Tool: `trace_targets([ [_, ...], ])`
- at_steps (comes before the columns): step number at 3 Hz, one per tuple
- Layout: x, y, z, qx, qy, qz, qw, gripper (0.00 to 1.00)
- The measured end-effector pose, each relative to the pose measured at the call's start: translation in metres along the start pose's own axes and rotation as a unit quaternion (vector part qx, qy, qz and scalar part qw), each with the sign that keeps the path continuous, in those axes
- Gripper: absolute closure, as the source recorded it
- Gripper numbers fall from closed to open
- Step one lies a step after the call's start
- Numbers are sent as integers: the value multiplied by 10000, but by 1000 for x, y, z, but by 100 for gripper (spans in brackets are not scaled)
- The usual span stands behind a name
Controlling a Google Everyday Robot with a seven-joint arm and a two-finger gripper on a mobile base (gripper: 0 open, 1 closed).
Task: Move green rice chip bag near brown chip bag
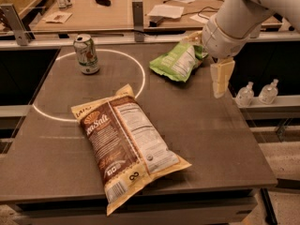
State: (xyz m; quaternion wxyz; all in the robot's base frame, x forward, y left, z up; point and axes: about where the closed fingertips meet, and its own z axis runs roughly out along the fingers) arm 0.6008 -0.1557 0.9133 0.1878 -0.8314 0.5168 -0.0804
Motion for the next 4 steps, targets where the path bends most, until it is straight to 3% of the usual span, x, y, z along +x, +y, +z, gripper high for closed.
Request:
trace_targets([
  [2, 18, -51, 28, -119, 487, -142, 9986, 0],
  [4, 52, -97, 38, 19, 744, -288, 9968, 0],
])
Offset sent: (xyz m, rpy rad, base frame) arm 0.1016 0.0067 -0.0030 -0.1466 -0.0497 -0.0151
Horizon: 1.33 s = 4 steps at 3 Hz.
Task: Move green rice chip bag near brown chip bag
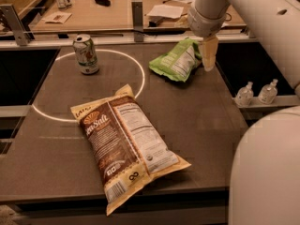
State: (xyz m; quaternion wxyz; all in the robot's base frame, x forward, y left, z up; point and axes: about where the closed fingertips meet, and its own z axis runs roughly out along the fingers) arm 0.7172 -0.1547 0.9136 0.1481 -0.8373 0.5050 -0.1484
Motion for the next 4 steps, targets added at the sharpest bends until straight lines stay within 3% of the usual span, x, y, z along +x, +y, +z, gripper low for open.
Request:
trace_targets([
  [1, 5, -6, 27, -323, -234, -236, 9989, 0],
  [2, 8, -3, 34, -492, -378, -256, 9977, 0],
  [4, 7, -7, 42, -480, -506, -259, 9972, 0],
])
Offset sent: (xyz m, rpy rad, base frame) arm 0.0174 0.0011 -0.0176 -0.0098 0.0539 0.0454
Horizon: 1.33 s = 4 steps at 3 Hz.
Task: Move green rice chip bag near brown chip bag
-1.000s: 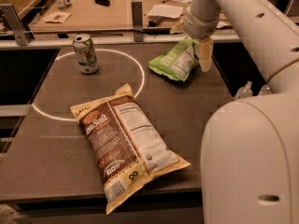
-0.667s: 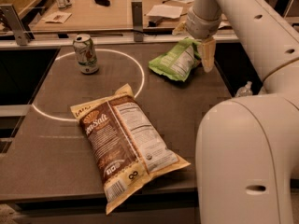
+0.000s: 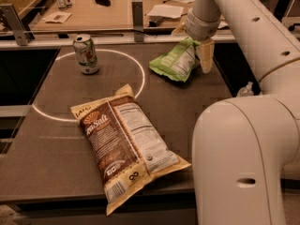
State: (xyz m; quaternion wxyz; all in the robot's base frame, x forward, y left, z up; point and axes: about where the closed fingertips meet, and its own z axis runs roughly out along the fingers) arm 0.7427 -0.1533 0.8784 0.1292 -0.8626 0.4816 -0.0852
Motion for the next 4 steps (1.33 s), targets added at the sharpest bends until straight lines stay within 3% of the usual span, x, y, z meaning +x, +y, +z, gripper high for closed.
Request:
trace_targets([
  [1, 2, 4, 10, 6, -399, 90, 9992, 0],
  [2, 3, 1, 15, 151, -687, 94, 9975, 16],
  [4, 2, -6, 20, 289, -861, 28, 9959, 62],
])
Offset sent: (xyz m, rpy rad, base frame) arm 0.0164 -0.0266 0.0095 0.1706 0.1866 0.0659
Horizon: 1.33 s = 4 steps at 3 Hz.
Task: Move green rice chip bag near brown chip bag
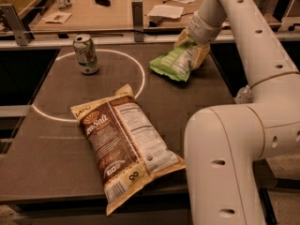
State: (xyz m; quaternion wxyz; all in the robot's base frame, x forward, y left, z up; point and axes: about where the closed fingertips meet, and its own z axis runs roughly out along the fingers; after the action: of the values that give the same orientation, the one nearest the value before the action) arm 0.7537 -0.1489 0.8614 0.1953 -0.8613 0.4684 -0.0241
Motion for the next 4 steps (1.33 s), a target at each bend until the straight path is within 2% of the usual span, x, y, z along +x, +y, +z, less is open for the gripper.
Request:
trace_targets([
  [1, -4, -2, 0, 24, -73, -79, 9999, 87],
  [2, -7, -1, -1, 51, -169, -91, 9998, 100],
  [3, -20, -1, -14, 170, -416, -50, 9990, 100],
  [4, -45, -9, -35, 262, -591, 23, 9979, 100],
])
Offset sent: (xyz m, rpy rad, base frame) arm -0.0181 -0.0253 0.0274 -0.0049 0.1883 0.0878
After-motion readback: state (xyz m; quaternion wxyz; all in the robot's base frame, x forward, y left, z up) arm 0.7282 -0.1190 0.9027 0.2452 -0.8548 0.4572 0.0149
